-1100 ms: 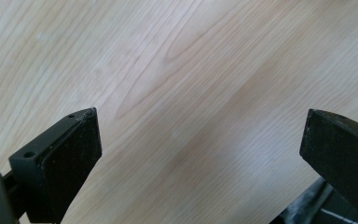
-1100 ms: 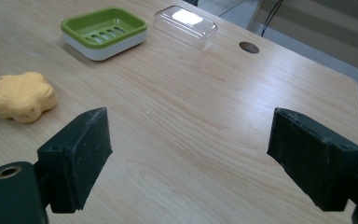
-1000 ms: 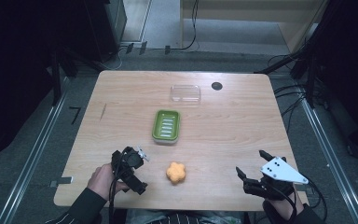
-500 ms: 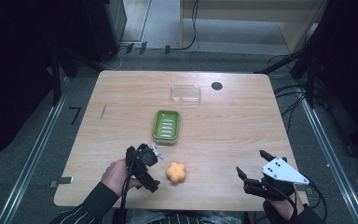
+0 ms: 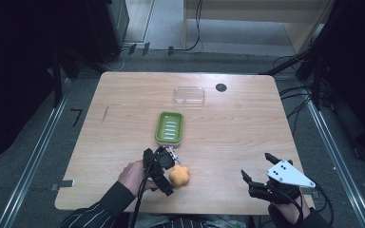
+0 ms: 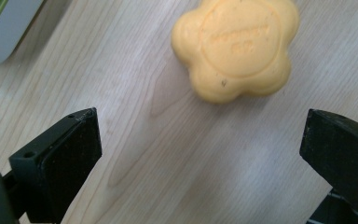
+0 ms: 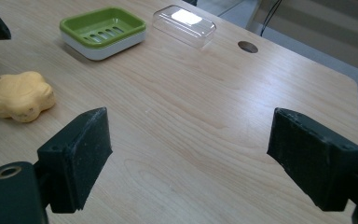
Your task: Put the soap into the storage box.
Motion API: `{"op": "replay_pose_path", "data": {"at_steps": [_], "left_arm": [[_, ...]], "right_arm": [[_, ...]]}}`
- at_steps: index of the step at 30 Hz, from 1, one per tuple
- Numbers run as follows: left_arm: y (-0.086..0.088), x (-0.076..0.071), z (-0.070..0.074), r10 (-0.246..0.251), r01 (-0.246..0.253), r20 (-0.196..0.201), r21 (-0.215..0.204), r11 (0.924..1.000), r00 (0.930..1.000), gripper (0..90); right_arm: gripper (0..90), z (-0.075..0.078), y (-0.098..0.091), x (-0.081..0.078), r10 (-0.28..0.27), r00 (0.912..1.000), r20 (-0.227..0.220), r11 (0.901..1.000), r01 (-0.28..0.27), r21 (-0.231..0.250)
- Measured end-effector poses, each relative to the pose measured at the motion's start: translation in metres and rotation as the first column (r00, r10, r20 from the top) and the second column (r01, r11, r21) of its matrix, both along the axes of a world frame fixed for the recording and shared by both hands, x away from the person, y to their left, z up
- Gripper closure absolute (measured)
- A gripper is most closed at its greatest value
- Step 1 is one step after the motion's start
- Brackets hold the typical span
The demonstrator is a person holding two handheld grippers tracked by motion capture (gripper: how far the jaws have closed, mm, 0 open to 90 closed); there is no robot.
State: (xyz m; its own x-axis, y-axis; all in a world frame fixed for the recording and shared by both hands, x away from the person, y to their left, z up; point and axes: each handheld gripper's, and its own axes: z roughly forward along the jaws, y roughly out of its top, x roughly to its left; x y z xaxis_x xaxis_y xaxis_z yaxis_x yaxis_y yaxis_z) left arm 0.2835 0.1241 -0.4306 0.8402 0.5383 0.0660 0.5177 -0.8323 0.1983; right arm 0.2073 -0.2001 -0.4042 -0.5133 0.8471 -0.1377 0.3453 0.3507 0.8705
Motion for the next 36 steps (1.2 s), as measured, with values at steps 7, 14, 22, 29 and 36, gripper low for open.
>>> {"op": "replay_pose_path", "data": {"at_steps": [7,14,22,29,36], "left_arm": [[-0.012,0.004,-0.007,-0.004,0.004,-0.008,0.001,1.0000,1.0000,0.0],[-0.024,0.008,-0.012,0.000,0.000,-0.016,0.015,0.9999,0.9999,0.0],[-0.037,0.012,-0.021,-0.014,0.016,-0.033,0.060,0.9980,0.9994,0.4],[-0.042,0.015,-0.024,-0.033,0.038,-0.055,0.091,0.9952,0.9980,5.3],[-0.045,0.014,-0.026,-0.041,0.046,-0.054,0.099,0.9940,0.9977,18.0]], "right_arm": [[13.6,0.000,0.000,0.000,0.000,1.0000,0.000,1.0000,0.000,0.001],[13.6,0.000,-0.001,0.000,0.001,1.0000,-0.001,1.0000,-0.001,0.001],[13.6,0.000,-0.001,0.000,0.001,1.0000,0.000,1.0000,-0.001,0.000],[13.6,0.000,-0.001,0.000,0.001,1.0000,0.001,1.0000,-0.001,0.000],[13.6,0.000,-0.001,0.000,0.000,1.0000,0.002,1.0000,0.000,0.001]]}}
